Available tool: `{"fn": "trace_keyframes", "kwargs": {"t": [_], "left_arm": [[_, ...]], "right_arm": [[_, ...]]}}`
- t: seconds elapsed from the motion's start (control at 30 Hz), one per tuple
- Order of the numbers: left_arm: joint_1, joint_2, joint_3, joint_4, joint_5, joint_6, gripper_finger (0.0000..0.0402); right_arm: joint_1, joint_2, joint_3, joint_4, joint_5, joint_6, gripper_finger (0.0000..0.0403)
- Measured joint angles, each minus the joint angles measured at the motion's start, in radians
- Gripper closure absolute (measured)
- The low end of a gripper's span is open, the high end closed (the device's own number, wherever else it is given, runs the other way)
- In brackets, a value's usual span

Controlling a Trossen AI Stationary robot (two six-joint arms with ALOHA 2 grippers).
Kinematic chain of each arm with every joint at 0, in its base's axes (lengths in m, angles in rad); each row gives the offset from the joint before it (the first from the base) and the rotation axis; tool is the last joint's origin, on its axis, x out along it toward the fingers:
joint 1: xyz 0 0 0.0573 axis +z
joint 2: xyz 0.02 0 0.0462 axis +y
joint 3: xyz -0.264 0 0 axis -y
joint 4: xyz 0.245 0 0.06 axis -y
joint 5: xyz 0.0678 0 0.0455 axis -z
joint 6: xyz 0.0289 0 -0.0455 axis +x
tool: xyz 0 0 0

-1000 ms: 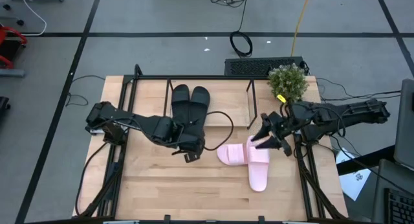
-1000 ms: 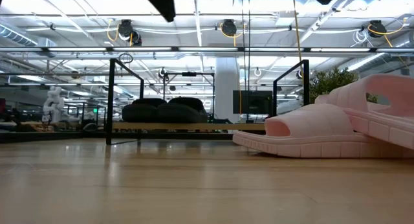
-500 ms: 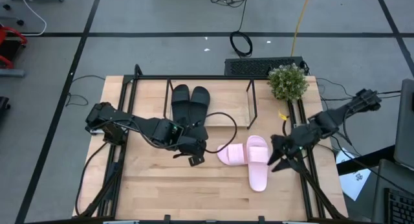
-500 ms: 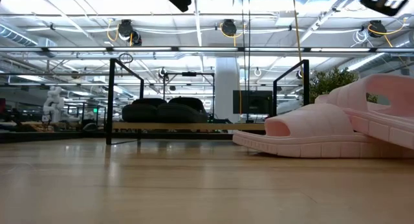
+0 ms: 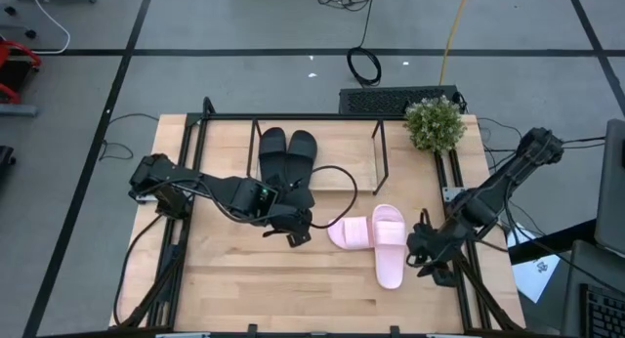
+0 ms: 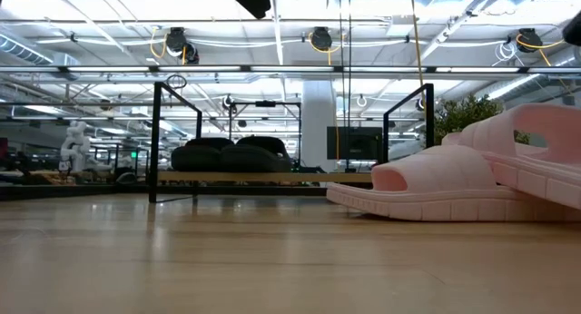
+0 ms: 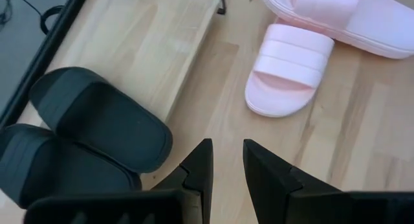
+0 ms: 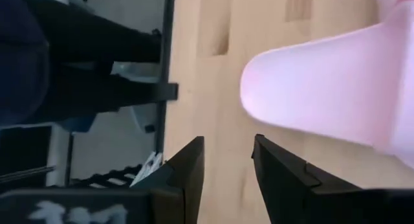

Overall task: Pick and place slides into the shelf
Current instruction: Put the right pink slide on the shelf

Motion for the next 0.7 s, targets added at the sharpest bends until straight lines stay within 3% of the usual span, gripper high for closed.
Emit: {"fn": "trace_keyframes", "kwargs": {"t": [0.13,0.4,0.57,0.7], "left_arm": [[0.004,0.0,0.0,0.0,-0.014,0.005,0.0319],[0.004,0.0,0.0,0.0,-0.014,0.004,0.0319],[0.0,0.0,0.0,0.0,-0.011,0.001,0.0319],[-0.008,0.0,-0.001,0.0,-0.011,0.002,0.0319]], "right_arm": [[0.003,0.011,0.0,0.038,-0.087,0.075,0.0281],[0.003,0.011,0.0,0.107,-0.078,0.152,0.028],[0.0,0.011,0.0,0.176,0.008,0.089,0.028],[0.0,0.011,0.0,0.283,0.155,0.061,0.0283]]}}
